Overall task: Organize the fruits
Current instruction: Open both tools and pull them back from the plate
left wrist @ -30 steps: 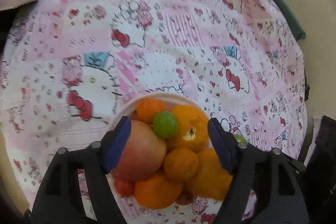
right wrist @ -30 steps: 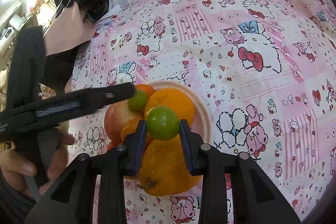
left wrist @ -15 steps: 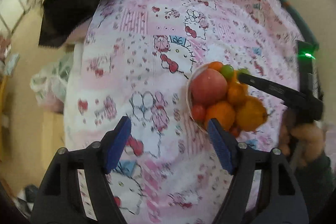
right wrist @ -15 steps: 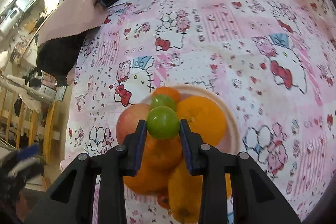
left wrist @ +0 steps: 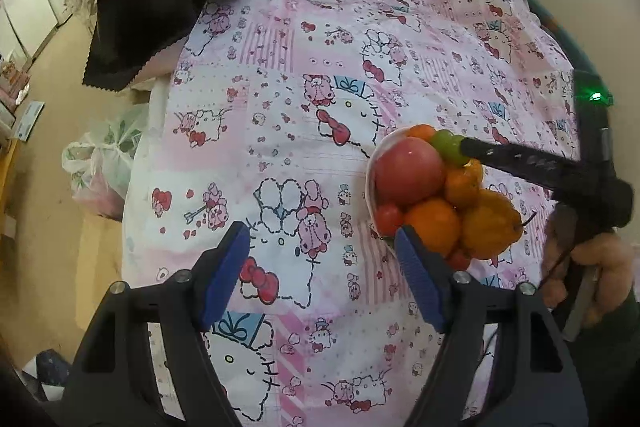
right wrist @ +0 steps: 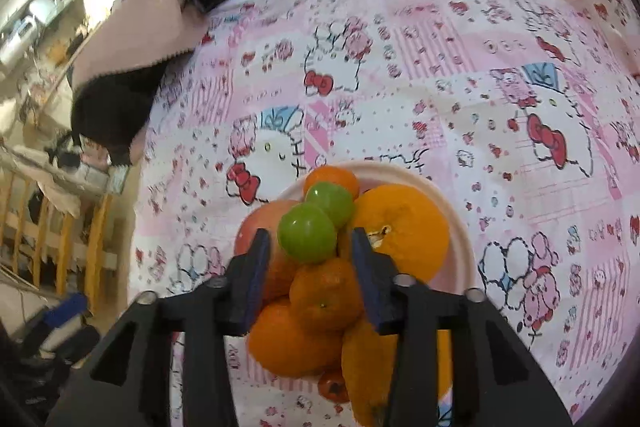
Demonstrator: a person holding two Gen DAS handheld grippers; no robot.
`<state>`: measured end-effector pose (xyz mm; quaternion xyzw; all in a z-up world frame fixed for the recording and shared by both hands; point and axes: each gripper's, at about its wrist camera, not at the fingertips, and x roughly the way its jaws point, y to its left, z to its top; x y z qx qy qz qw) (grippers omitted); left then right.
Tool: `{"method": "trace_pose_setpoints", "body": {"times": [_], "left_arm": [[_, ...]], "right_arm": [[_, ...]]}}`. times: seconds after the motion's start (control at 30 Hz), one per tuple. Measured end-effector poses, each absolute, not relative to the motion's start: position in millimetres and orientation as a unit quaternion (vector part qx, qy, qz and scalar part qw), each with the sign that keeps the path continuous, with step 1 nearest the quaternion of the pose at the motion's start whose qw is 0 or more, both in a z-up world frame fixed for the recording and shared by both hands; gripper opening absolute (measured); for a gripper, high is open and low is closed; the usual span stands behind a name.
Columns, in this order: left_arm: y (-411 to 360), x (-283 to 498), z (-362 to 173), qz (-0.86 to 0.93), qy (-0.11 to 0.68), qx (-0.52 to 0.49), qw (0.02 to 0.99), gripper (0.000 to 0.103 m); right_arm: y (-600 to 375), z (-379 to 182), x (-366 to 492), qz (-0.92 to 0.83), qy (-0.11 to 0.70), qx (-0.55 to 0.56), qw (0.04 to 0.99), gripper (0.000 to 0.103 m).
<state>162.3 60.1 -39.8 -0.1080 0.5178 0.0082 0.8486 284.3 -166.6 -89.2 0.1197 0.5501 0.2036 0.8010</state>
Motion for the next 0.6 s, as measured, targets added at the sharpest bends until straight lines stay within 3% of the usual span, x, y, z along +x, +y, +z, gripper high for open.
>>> {"method": "trace_pose_setpoints", "body": {"times": [0.13, 0.3, 0.37, 0.47, 0.6], "left_arm": [[53, 160, -34, -0.001, 0.506, -0.107, 0.856, 0.072], [42, 148, -21, 0.002, 0.474, -0.085, 0.876, 0.072], [39, 142, -15, 0.002, 0.462, -0.085, 0.883, 0.072], [29, 128, -4, 0.006, 0.436, -0.062, 0.898, 0.072], [18, 107, 4, 0.006, 0.411, -0.036, 0.911, 0.074]], "right_arm": [[-193, -63, 267, 0.193, 0.531, 0.150, 0.811, 0.057], [-220, -35, 233, 0.170, 0.512, 0.177, 0.823, 0.077], [-225, -24, 214, 0.157, 0.505, 0.171, 0.831, 0.089], [-229, -6, 182, 0.145, 0.483, 0.163, 0.848, 0.097], [-228, 11, 142, 0.129, 0.455, 0.149, 0.868, 0.101]]}}
